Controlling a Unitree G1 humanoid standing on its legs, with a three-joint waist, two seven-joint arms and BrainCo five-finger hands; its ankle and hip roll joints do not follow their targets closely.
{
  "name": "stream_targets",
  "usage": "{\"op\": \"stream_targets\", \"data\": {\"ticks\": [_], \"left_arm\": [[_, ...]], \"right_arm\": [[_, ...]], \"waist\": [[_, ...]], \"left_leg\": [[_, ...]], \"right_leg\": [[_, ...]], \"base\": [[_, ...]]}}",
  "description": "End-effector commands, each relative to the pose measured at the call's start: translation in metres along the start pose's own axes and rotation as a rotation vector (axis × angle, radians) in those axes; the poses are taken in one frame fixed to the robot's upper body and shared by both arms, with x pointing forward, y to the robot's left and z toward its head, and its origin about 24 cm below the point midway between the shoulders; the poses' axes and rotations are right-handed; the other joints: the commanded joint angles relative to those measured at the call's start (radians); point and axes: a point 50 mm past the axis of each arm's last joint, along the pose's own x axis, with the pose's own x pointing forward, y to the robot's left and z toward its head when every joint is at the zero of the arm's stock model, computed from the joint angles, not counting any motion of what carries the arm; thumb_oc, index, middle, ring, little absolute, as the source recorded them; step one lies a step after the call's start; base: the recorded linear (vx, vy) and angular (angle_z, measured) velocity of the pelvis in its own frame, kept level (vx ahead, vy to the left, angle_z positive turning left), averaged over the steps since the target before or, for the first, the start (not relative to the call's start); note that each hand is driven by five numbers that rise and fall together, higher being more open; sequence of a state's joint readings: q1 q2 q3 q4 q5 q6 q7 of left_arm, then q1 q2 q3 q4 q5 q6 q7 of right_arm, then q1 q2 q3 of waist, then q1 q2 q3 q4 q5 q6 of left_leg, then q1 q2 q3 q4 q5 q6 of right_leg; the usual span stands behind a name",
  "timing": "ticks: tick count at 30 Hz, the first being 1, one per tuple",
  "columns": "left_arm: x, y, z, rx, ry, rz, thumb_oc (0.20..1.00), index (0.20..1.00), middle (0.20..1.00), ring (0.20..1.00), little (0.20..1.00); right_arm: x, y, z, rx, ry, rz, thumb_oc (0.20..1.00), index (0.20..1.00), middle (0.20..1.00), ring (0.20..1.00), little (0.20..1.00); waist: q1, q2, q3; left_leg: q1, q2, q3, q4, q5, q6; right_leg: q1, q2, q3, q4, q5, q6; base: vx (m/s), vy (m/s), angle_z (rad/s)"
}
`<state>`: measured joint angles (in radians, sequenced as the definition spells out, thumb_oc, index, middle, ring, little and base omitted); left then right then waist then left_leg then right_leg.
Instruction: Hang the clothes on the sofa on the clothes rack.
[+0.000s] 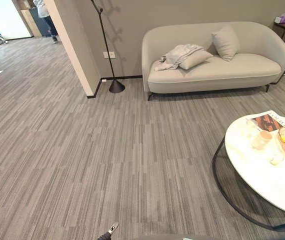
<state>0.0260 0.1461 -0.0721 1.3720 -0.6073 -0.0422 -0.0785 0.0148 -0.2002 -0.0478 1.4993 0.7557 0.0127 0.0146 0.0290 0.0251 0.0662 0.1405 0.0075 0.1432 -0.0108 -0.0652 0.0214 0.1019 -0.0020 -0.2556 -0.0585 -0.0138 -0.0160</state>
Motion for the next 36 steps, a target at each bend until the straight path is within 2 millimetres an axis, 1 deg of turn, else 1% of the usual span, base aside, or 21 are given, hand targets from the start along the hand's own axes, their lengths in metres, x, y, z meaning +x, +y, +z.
{"op": "stream_targets", "data": {"ticks": [1, 16, 22, 23, 25, 27, 29, 30, 31, 32, 33, 34, 35, 36], "left_arm": [[0.002, -0.016, -0.003, 0.056, 0.042, -0.024, 1.0, 1.0, 1.0, 1.0, 1.0], [0.002, -0.012, -0.004, 0.088, 0.047, -0.016, 1.0, 1.0, 1.0, 1.0, 1.0], [0.002, -0.014, 0.001, 0.087, 0.03, -0.014, 1.0, 1.0, 1.0, 1.0, 1.0], [0.003, -0.017, 0.005, 0.09, 0.013, -0.019, 1.0, 1.0, 1.0, 1.0, 1.0], [0.003, -0.018, 0.008, 0.087, 0.0, -0.019, 1.0, 1.0, 1.0, 1.0, 1.0], [0.003, -0.016, 0.009, 0.054, -0.009, -0.011, 1.0, 1.0, 1.0, 1.0, 1.0], [0.003, -0.016, 0.009, 0.05, -0.011, -0.01, 1.0, 1.0, 1.0, 1.0, 1.0], [0.003, -0.015, 0.013, 0.037, -0.027, -0.009, 1.0, 1.0, 1.0, 1.0, 1.0], [0.003, -0.015, 0.019, 0.035, -0.046, -0.01, 1.0, 1.0, 1.0, 1.0, 1.0], [0.003, -0.014, 0.021, 0.052, -0.048, -0.007, 1.0, 1.0, 1.0, 1.0, 1.0], [0.003, -0.013, 0.022, 0.064, -0.047, -0.01, 1.0, 1.0, 1.0, 1.0, 1.0], [0.003, -0.013, 0.022, 0.064, -0.048, -0.01, 1.0, 1.0, 1.0, 1.0, 1.0], [0.001, 0.004, 0.013, 0.07, 0.001, 0.049, 1.0, 1.0, 1.0, 1.0, 1.0], [0.001, 0.004, 0.013, 0.069, 0.001, 0.049, 1.0, 1.0, 1.0, 1.0, 1.0]], "right_arm": [[0.0, 0.013, -0.004, -0.056, 0.024, 0.021, 1.0, 1.0, 1.0, 1.0, 1.0], [0.0, 0.017, -0.004, -0.163, 0.01, 0.049, 1.0, 1.0, 1.0, 1.0, 1.0], [0.0, 0.02, 0.0, -0.203, -0.005, 0.059, 1.0, 1.0, 1.0, 1.0, 1.0], [0.0, 0.022, 0.004, -0.223, -0.02, 0.059, 1.0, 1.0, 1.0, 1.0, 1.0], [0.0, 0.023, 0.007, -0.242, -0.027, 0.061, 1.0, 1.0, 1.0, 1.0, 1.0], [0.0, 0.019, 0.008, -0.25, -0.022, 0.052, 1.0, 1.0, 1.0, 1.0, 1.0], [0.0, 0.019, 0.008, -0.249, -0.023, 0.052, 1.0, 1.0, 1.0, 1.0, 1.0], [0.0, 0.018, 0.012, -0.25, -0.03, 0.051, 1.0, 1.0, 1.0, 1.0, 1.0], [-0.001, 0.02, 0.021, -0.232, -0.05, 0.059, 1.0, 1.0, 1.0, 1.0, 1.0], [-0.001, 0.021, 0.031, -0.21, -0.078, 0.069, 1.0, 1.0, 1.0, 1.0, 1.0], [-0.002, 0.023, 0.039, -0.19, -0.106, 0.081, 1.0, 1.0, 1.0, 1.0, 1.0], [-0.002, 0.024, 0.039, -0.19, -0.106, 0.081, 1.0, 1.0, 1.0, 1.0, 1.0], [-0.003, 0.021, 0.049, -0.131, -0.128, 0.073, 1.0, 1.0, 1.0, 1.0, 1.0], [-0.003, 0.021, 0.049, -0.131, -0.129, 0.073, 1.0, 1.0, 1.0, 1.0, 1.0]], "waist": [[-0.014, -0.021, -0.031], [-0.011, -0.023, -0.019], [-0.008, -0.028, -0.006], [-0.005, -0.033, 0.006], [0.0, -0.037, 0.013], [0.006, -0.034, 0.022], [0.006, -0.031, 0.022], [0.006, -0.021, 0.031], [0.007, -0.002, 0.041], [0.001, 0.021, 0.047], [-0.019, 0.045, 0.079], [-0.018, 0.044, 0.075], [-0.039, 0.091, 0.109], [-0.041, 0.09, 0.11]], "left_leg": [[-0.006, 0.081, -0.024, -0.072, 0.081, -0.092], [-0.011, 0.094, -0.023, -0.053, 0.082, -0.102], [-0.035, 0.094, -0.026, 0.004, 0.064, -0.105], [-0.059, 0.092, -0.029, 0.053, 0.048, -0.105], [-0.078, 0.089, -0.027, 0.09, 0.037, -0.106], [-0.091, 0.084, -0.005, 0.116, 0.025, -0.103], [-0.092, 0.081, 0.0, 0.114, 0.018, -0.1], [-0.097, 0.075, 0.004, 0.119, 0.005, -0.09], [-0.109, 0.06, 0.011, 0.123, -0.013, -0.066], [-0.104, 0.026, 0.018, 0.118, -0.04, -0.012], [-0.077, 0.021, 0.014, 0.112, -0.053, 0.02], [-0.081, 0.019, 0.015, 0.111, -0.051, 0.021], [-0.025, 0.021, 0.002, 0.08, -0.052, 0.033], [-0.021, 0.019, 0.0, 0.077, -0.052, 0.033]], "right_leg": [[0.063, -0.07, -0.013, -0.029, -0.009, 0.097], [0.062, -0.059, -0.016, -0.029, -0.017, 0.09], [0.065, -0.059, -0.02, -0.028, -0.021, 0.084], [0.061, -0.065, -0.022, -0.023, -0.021, 0.082], [0.06, -0.069, -0.028, -0.022, -0.02, 0.082], [0.072, -0.079, -0.052, -0.016, -0.026, 0.089], [0.069, -0.086, -0.055, 0.0, -0.034, 0.09], [0.049, -0.101, -0.064, 0.054, -0.052, 0.092], [-0.013, -0.132, -0.077, 0.168, -0.067, 0.108], [-0.134, -0.192, -0.069, 0.431, -0.01, 0.169], [-0.233, -0.216, -0.035, 0.636, 0.053, 0.187], [-0.241, -0.218, -0.032, 0.639, 0.054, 0.188], [-0.394, -0.285, -0.006, 0.845, 0.119, 0.188], [-0.393, -0.289, -0.006, 0.85, 0.115, 0.189]], "base": [[0.0, 0.0, 0.0], [0.01, -0.032, 0.0], [0.03, -0.029, 0.0], [0.0, 0.0, 0.0], [0.02, 0.001, -0.01], [0.12, 0.069, -0.05], [0.09, 0.089, 0.03], [0.06, 0.192, 0.08], [0.11, 0.391, -0.03], [0.08, 0.455, -0.08], [0.05, 0.34, -0.02], [0.27, 0.274, 0.19], [0.27, 0.135, 0.33], [0.44, 0.069, 0.17]]}}
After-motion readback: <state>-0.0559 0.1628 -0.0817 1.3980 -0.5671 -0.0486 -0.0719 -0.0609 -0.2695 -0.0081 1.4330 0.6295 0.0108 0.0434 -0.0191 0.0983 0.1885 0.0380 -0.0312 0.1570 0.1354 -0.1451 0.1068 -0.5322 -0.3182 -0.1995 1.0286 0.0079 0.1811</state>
